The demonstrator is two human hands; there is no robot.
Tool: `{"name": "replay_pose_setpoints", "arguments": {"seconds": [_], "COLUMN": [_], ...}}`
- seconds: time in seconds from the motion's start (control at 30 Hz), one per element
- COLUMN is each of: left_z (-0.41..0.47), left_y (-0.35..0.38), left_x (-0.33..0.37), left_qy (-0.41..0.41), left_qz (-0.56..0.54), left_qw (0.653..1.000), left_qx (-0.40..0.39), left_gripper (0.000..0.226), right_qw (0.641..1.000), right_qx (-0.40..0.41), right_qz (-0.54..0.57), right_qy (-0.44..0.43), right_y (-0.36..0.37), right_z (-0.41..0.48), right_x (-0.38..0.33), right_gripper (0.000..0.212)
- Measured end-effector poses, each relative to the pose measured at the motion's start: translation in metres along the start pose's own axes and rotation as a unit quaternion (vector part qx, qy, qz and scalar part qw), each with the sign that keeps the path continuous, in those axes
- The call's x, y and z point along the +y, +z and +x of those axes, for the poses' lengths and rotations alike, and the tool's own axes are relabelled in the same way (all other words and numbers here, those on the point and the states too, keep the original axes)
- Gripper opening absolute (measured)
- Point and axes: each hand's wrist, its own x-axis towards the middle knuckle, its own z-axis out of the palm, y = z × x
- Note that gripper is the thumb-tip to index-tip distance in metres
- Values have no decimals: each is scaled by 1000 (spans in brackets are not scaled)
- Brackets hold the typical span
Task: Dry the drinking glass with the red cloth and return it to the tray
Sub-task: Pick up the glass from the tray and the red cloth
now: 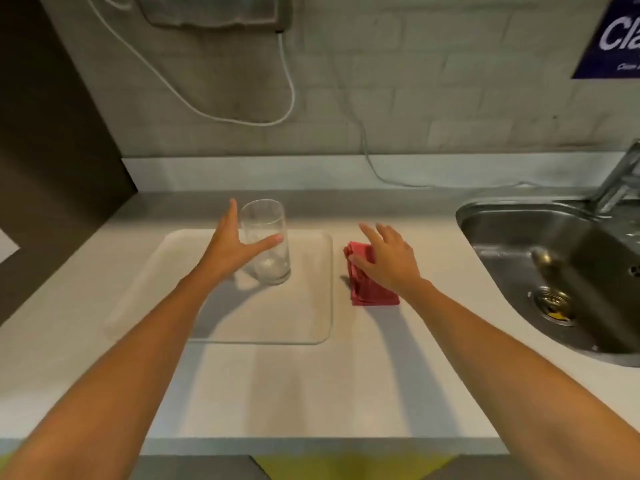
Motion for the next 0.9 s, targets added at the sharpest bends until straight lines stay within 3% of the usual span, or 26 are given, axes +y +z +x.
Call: {"name": "replay_pose_setpoints", "arguments": {"seconds": [0.13, 0.23, 0.5, 0.7, 0.9], "left_z": [17, 28, 44, 68, 80], "left_y": [14, 22, 26, 21, 19], "left_x": [-2, -4, 1, 17, 21], "left_qy": [-28, -36, -12, 14, 16], "left_qz": [-89, -152, -189, -221, -289], "left_qw": [995, 984, 974, 970, 956], "left_qx": [46, 84, 126, 98, 52], "left_gripper": [104, 79, 53, 56, 56], "right_qw": [995, 989, 969, 974, 983], "right_qx": [-65, -112, -173, -165, -89], "right_qz": [-25, -54, -155, -93, -88], "right_qy": [68, 79, 80, 121, 131], "right_y": [7, 15, 28, 33, 39], "right_z": [14, 25, 35, 46, 40], "right_x": [9, 16, 16, 2, 0], "right_gripper": [66, 75, 88, 61, 38]}}
